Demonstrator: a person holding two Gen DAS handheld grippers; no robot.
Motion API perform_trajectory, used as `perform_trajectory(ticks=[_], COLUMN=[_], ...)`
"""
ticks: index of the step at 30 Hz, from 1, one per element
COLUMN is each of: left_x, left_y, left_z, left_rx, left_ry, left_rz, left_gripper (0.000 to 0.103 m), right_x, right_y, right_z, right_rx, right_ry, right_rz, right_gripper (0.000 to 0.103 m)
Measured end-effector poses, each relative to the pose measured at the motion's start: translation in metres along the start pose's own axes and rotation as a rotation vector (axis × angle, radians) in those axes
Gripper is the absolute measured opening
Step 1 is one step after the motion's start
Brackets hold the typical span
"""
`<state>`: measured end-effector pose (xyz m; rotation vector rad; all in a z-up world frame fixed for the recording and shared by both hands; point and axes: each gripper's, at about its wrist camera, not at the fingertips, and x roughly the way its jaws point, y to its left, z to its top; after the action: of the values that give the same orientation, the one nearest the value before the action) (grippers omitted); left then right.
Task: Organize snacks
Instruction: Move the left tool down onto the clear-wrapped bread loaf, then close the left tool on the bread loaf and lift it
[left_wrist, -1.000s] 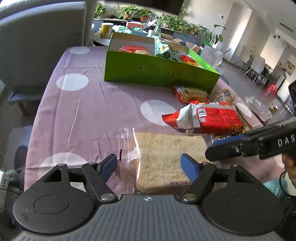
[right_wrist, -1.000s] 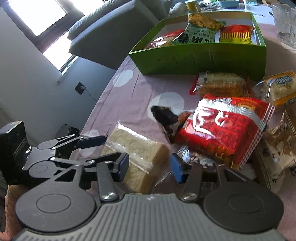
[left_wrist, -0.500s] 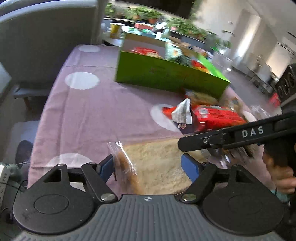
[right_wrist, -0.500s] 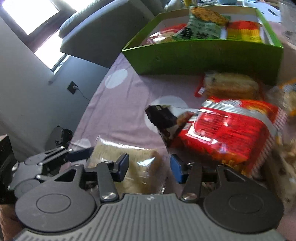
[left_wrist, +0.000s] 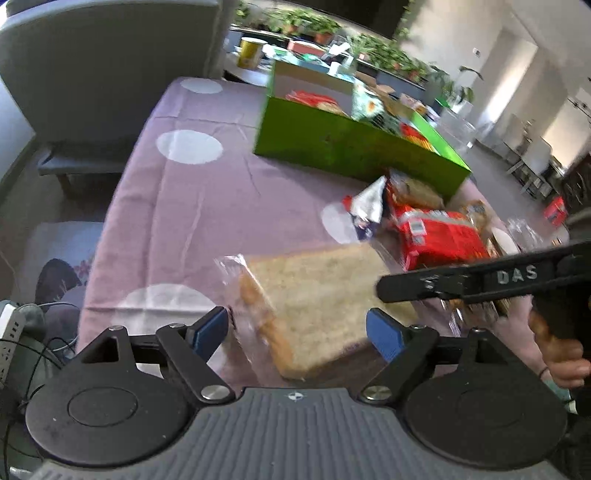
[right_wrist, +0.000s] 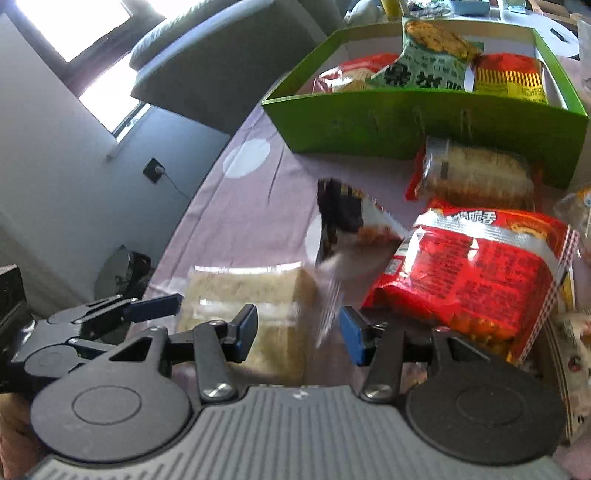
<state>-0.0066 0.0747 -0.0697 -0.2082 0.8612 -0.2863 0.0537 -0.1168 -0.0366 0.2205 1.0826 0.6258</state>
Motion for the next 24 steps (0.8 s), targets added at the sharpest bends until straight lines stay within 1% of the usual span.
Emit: perform_trajectory(ticks=[1,3,5,9,10,12,18,24], left_x=[0.001,0.004,0.006,0.001,-0.002,-0.009,-0.028,-0.035], left_y=[-0.001,-0.004,-0.007,-0.012,-0.014,-0.018,-0.032,-0.050], left_z=[-0.001,0.001,0.002,0.006,0.008,0.013,0.035,0.071], left_rx=[0.014,0.020,0.029,0.037,0.034,0.043,0.083,0.132], left_ry=[-0.008,-0.012,-0.013,-0.026,-0.038,-0.063,-0.148,-0.224], left_rz=[0.001,-0.006,-0.011,-0.012,-0.018,-0.007,0.010,0.013], left_gripper=[0.081,0.079,0.078,0.075,0.075,0.075,0.075,0.075], right_x=[0.002,0.006,0.009,0.011,0.009,0.003,-0.022,-0.049], right_y=[0.002,0.002,0.007,0.014,0.016,0.019,0.030,0.027], right_z=[-0.001,0.000,0.004,0.006,0.005,0.008,0.017,0.038], right_rx=[-0.008,-0.008,-0.013,-0.041,-0.046,-0.052,-0.106,-0.126], right_ry=[0.008,0.009,0.009,0.005,-0.005,-0.022,-0.129,-0.236], right_rz=[-0.007,0.005,0.002,0.011,0.018,0.038,0.033,0.044], right_gripper=[0.052,0.054,0.055,0.052,0.051,0.051,0.051,0.051])
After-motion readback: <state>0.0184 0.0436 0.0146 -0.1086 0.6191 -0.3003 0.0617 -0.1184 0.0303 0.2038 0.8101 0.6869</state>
